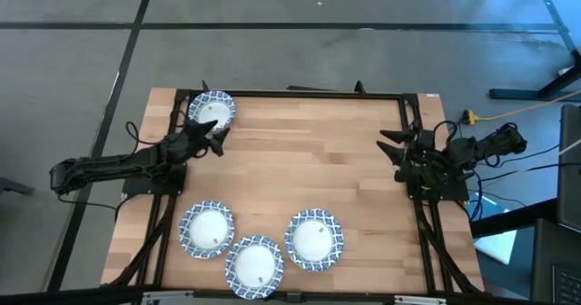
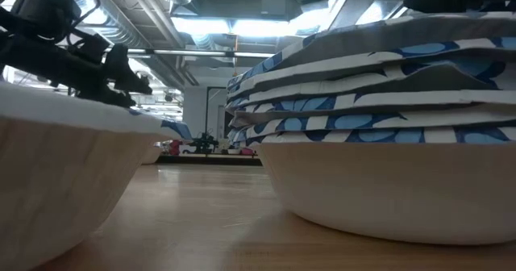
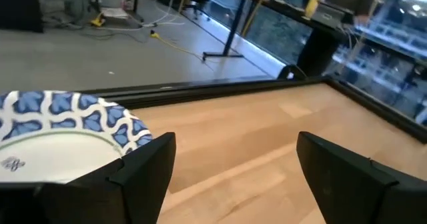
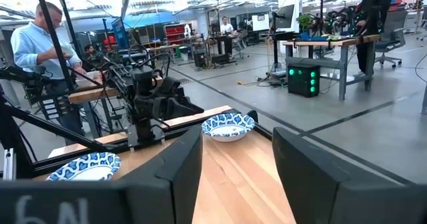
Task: Nest bowls inside each other
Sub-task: Stack the blue patterned bowl on the blue patterned bowls
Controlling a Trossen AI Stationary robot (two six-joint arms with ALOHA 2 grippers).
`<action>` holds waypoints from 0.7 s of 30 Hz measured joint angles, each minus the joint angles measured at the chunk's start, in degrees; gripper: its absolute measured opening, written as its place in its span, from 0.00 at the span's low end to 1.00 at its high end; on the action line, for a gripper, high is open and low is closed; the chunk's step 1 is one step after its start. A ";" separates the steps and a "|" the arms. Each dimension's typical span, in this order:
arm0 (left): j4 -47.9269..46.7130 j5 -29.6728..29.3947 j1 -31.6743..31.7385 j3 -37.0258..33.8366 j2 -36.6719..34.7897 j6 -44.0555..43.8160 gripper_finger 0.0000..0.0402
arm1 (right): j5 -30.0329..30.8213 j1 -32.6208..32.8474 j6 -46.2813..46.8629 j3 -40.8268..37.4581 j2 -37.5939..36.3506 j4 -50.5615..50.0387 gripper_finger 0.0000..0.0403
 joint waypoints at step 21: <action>-33.16 -1.82 0.02 15.58 6.66 0.70 0.75 | 7.48 -0.02 0.00 0.00 0.00 -0.02 0.45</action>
